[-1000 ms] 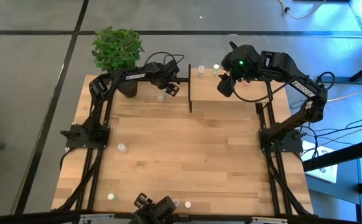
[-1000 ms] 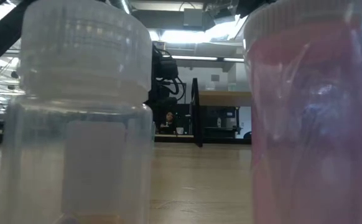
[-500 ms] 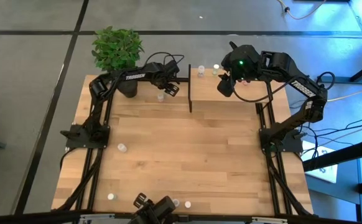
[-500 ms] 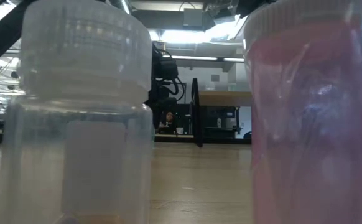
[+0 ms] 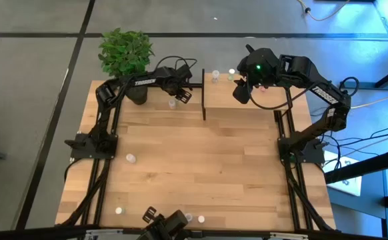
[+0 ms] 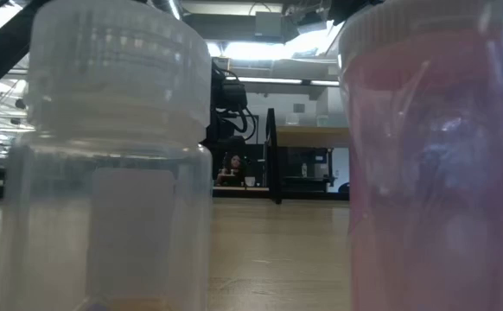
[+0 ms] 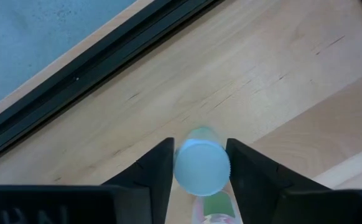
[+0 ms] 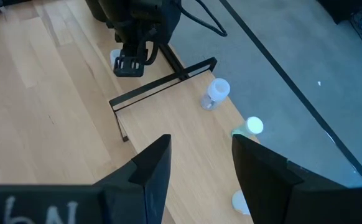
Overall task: Pick and place medicine bottles onto shelf by color
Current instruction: Put the top green pill bottle aligned with the other green pill bottle on the shelf
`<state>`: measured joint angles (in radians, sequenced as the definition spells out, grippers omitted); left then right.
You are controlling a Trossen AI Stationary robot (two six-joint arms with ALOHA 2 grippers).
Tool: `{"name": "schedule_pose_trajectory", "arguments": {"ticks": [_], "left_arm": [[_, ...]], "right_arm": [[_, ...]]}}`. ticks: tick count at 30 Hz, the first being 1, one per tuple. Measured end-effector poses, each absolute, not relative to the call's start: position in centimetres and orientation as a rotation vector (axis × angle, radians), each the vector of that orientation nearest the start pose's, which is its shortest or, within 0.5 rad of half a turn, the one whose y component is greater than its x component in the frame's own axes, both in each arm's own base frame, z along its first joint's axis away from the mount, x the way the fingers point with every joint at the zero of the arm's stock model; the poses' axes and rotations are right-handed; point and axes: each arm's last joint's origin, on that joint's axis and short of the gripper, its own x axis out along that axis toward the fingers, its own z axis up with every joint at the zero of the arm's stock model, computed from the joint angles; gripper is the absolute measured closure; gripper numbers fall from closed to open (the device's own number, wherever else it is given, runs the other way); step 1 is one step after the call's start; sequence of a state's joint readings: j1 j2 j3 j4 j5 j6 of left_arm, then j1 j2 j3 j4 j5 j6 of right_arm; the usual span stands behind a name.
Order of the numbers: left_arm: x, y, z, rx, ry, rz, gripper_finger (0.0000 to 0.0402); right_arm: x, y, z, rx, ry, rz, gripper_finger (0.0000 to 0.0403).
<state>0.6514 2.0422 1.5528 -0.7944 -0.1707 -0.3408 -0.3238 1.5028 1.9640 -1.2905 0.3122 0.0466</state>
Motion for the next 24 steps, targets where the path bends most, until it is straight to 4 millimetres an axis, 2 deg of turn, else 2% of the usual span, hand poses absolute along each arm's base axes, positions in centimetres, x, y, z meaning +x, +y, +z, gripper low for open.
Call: {"name": "schedule_pose_trajectory", "arguments": {"ticks": [9,24], "left_arm": [[32.43,25.34,18.41,-0.589,1.157,0.921,0.0286],[32.38,25.01,18.89,-0.586,1.164,0.895,0.0287]], "right_arm": [[24.28,-9.09,45.93,0.047,0.829,-0.618,0.0231],[24.29,-9.09,45.93,0.048,0.829,-0.618,0.0230]]}}
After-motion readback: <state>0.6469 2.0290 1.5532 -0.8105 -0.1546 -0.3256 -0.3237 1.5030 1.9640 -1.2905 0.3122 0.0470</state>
